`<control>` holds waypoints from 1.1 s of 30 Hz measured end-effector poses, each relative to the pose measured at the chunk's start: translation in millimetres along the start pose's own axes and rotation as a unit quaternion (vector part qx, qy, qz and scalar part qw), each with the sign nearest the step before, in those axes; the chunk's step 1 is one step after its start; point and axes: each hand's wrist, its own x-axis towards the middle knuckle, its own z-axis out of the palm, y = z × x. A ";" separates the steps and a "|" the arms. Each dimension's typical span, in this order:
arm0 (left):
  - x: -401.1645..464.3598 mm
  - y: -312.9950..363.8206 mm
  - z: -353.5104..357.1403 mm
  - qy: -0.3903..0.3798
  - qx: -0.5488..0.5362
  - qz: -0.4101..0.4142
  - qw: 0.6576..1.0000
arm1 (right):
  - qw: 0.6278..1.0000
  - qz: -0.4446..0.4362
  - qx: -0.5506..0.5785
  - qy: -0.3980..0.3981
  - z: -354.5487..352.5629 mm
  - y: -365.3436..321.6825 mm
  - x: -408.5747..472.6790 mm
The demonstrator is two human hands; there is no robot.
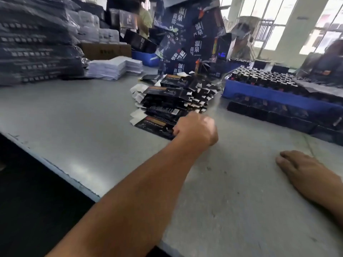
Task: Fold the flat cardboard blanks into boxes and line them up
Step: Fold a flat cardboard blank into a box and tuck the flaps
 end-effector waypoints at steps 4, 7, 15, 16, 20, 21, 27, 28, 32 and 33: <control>-11.5 42.6 20.7 0.043 0.030 0.123 0.991 | 1.000 0.000 -0.004 0.018 -1.6 -6.7 -8.3; -23.3 74.5 39.4 0.042 -0.026 0.209 0.977 | 1.000 0.002 -0.005 0.029 -0.9 -9.0 -10.8; -2.8 69.8 53.6 0.039 -0.113 0.303 0.945 | 0.998 -0.025 0.014 0.062 -5.2 -11.3 -19.3; 3.1 65.0 53.1 0.034 -0.097 0.301 0.948 | 0.997 -0.025 0.014 0.065 -5.3 -11.1 -19.8; 20.1 51.5 54.4 -0.023 -0.041 0.271 0.962 | 0.998 -0.022 0.003 0.066 -4.3 -9.9 -18.3; 21.7 50.2 55.3 -0.048 -0.042 0.264 0.962 | 0.998 -0.022 0.002 0.067 -4.1 -9.4 -18.0; 25.1 51.5 56.6 -0.045 0.003 0.257 0.965 | 0.997 -0.025 0.023 0.071 -4.5 -5.5 -19.8; 25.7 51.4 56.1 -0.039 0.008 0.261 0.965 | 0.997 -0.024 0.032 0.071 -4.9 -4.7 -20.6; 27.1 50.0 55.5 -0.041 0.001 0.276 0.960 | 0.995 -0.036 0.062 0.066 -7.7 -1.5 -24.5; 26.8 49.9 55.4 -0.050 -0.009 0.277 0.959 | 0.995 -0.038 0.066 0.064 -8.6 -1.1 -25.4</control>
